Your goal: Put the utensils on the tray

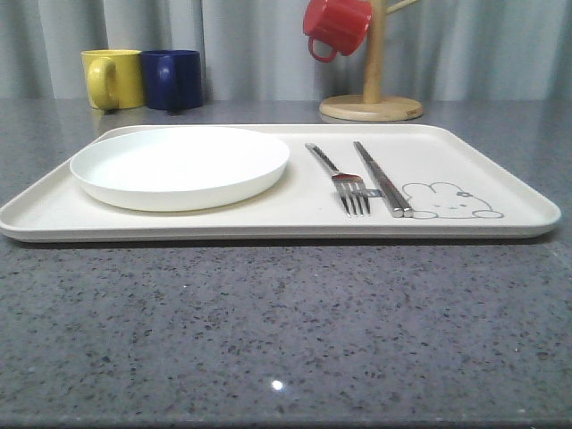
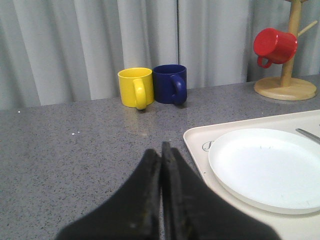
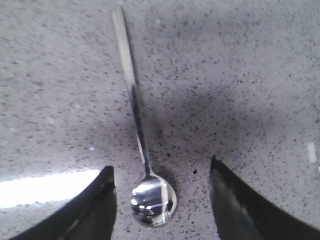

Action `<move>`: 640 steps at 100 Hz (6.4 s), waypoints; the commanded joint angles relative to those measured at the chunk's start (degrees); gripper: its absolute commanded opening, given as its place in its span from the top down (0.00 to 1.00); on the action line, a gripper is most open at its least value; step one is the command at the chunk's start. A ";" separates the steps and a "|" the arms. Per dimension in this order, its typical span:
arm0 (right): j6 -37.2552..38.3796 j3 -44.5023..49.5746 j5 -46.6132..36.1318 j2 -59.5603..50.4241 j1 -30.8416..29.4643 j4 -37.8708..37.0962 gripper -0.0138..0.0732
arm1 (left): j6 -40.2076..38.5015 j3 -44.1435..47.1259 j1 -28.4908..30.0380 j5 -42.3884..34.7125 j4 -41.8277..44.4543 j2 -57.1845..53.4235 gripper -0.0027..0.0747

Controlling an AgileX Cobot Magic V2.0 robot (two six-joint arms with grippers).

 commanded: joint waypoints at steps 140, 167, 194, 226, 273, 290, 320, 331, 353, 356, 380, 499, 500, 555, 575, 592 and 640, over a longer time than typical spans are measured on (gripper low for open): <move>-2.93 -1.37 -6.41 10.54 -0.95 5.00 0.56 | 0.00 -1.61 -0.02 -4.42 -0.71 0.31 0.99; -2.80 -1.37 -6.10 10.47 -0.95 5.80 0.92 | 0.00 -1.61 -0.02 -4.42 -0.71 0.31 0.99; -0.78 -1.49 -3.18 5.19 0.44 9.95 0.92 | 0.00 -1.61 -0.02 -4.42 -0.71 0.31 0.99; 9.53 -1.49 -2.45 -4.20 13.61 9.67 0.91 | 0.00 -1.61 -0.02 -4.42 -0.71 0.31 0.99; 22.77 -0.67 -9.82 2.02 32.30 4.21 0.91 | 0.00 -1.61 -0.02 -4.42 -0.71 0.31 0.99; 23.00 -0.67 -9.93 5.64 32.37 4.28 0.91 | 0.00 -1.61 -0.02 -4.42 -0.71 0.31 0.99; 23.00 -0.67 -9.17 8.85 32.37 4.28 0.88 | 0.00 -1.61 -0.02 -4.42 -0.71 0.31 0.99; 23.00 -0.72 -9.17 8.78 32.37 4.28 0.77 | 0.00 -1.61 -0.02 -4.42 -0.71 0.31 0.99; 23.00 -0.79 -9.03 8.56 32.37 4.28 0.46 | 0.00 -1.61 -0.02 -4.42 -0.71 0.31 0.99; 23.00 -0.90 -9.03 8.56 32.37 4.28 0.43 | 0.00 -1.61 -0.02 -4.42 -0.71 0.31 0.99; 22.77 -3.70 -7.46 7.80 32.37 4.04 0.42 | 0.00 -1.61 -0.02 -4.42 -0.71 0.31 0.99; 18.72 39.57 -27.62 -53.39 23.42 -6.91 0.42 | 0.00 -1.61 -0.02 -4.42 -0.71 0.31 0.99; 18.72 39.93 -27.77 -54.43 23.42 -7.05 0.42 | 0.00 -1.61 -0.02 -4.42 -0.71 0.31 0.99; 18.72 51.51 -37.38 -71.29 23.42 -8.82 0.87 | 0.00 -1.61 -0.02 -4.42 -0.71 0.31 0.99; 18.72 51.51 -37.19 -71.29 23.42 -8.82 0.92 | 0.00 -1.61 -0.02 -4.42 -0.71 0.31 0.99; 18.72 51.51 -37.19 -71.29 23.42 -8.82 0.92 | 0.00 -1.61 -0.02 -4.42 -0.71 0.31 0.99; 18.72 51.67 -37.14 -71.29 23.42 -8.82 0.92 | 0.00 -1.61 -0.02 -4.42 -0.71 0.31 0.99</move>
